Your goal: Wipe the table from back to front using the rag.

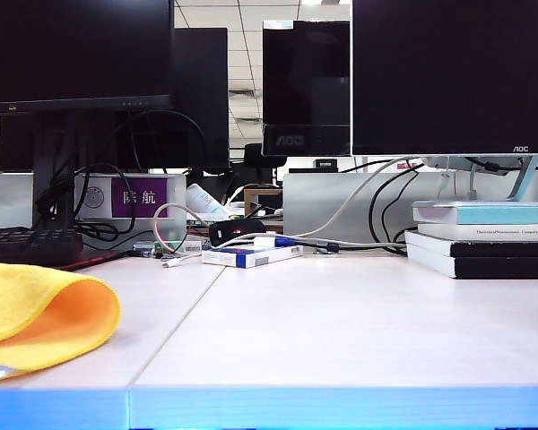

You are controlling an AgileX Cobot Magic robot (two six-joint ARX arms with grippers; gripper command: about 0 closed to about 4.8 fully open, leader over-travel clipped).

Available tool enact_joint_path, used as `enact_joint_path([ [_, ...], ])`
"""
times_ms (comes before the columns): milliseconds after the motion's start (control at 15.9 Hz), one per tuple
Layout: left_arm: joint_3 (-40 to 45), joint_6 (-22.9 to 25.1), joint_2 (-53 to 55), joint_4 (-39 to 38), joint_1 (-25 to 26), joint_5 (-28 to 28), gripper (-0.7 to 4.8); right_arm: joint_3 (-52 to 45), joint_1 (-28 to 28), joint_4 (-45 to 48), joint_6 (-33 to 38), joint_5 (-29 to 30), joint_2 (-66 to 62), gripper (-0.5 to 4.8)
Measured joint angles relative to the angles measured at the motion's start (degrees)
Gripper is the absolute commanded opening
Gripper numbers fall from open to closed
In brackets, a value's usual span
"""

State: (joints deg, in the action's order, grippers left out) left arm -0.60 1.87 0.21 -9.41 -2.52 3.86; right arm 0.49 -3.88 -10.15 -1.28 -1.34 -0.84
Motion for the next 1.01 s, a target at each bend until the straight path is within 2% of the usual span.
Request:
enact_joint_path([
  [440, 0.0, -0.4, 0.0, 0.0, 0.0, 0.0, -0.05, 0.0, 0.0, 0.3, 0.3, -0.1, 0.1, -0.01],
  [628, -1.0, -4.3, 0.0, -0.8, 0.0, 0.0, -0.05, 1.1, 0.0, 4.1, 5.3, -2.1, 0.1, -0.01],
  [817, -10.5, -6.4, 0.2, -0.8, 0.0, 2.9, -0.05, 12.5, 0.0, 3.1, 7.8, -5.5, -0.5, -0.02],
  [1005, -20.2, -6.4, 6.1, -0.6, 0.0, 5.3, -0.05, 23.5, 0.0, 0.4, 7.7, -8.1, -5.5, -0.01],
])
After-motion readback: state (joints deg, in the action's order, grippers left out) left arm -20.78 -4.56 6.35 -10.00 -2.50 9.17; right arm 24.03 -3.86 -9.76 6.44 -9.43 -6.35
